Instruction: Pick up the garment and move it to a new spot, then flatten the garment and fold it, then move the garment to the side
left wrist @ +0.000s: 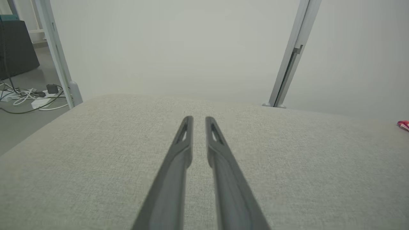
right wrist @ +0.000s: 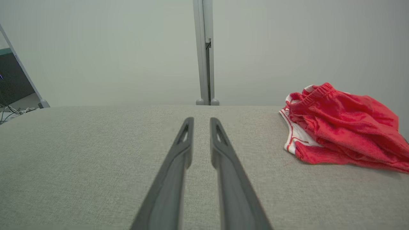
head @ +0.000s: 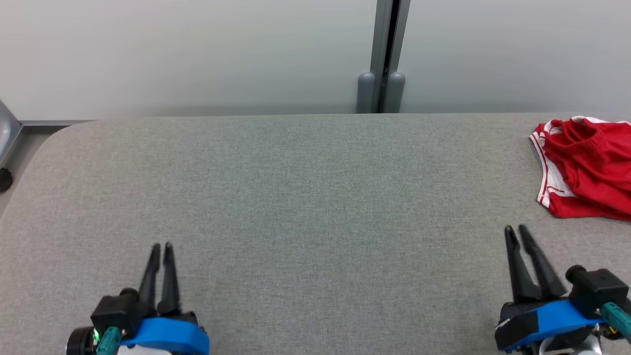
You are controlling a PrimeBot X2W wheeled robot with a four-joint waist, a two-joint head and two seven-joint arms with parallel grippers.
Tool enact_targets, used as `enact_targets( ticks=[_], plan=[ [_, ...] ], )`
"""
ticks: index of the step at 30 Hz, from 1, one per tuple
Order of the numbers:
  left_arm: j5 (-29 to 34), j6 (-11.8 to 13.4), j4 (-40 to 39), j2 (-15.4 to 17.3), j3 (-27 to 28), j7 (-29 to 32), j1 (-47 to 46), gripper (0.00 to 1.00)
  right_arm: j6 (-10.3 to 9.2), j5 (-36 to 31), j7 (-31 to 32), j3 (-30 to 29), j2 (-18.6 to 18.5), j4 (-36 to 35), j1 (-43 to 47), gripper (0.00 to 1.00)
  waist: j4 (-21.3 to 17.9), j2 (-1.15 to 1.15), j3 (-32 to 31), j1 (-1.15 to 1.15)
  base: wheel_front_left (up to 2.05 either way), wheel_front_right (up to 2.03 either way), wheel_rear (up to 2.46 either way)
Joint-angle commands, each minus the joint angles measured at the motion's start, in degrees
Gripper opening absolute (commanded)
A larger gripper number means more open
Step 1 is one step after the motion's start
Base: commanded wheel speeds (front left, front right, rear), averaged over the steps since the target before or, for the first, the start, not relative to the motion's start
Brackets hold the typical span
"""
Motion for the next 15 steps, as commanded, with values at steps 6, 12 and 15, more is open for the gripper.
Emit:
enact_targets(
  ticks=[6,12,15],
  plan=[
    [-5.6,-0.3,0.8,0.0,1.0,2.1,-0.3,0.00,0.00,5.9,1.1,-0.3,0.0,1.4,-0.3,0.00,-0.1,0.00,-0.1,0.00,0.00,0.00,0.00],
    [-12.2,-0.7,0.3,0.0,1.5,3.6,-0.4,0.00,0.00,12.7,2.1,-0.5,0.0,2.0,-0.7,0.00,-0.2,0.00,-0.3,0.00,0.00,0.00,0.00],
    [-15.3,-0.9,0.1,0.0,1.6,4.3,-0.5,0.00,0.00,15.9,2.6,-0.5,0.0,2.3,-0.8,0.00,-0.3,0.00,-0.4,0.00,0.00,0.00,0.00]
  ],
)
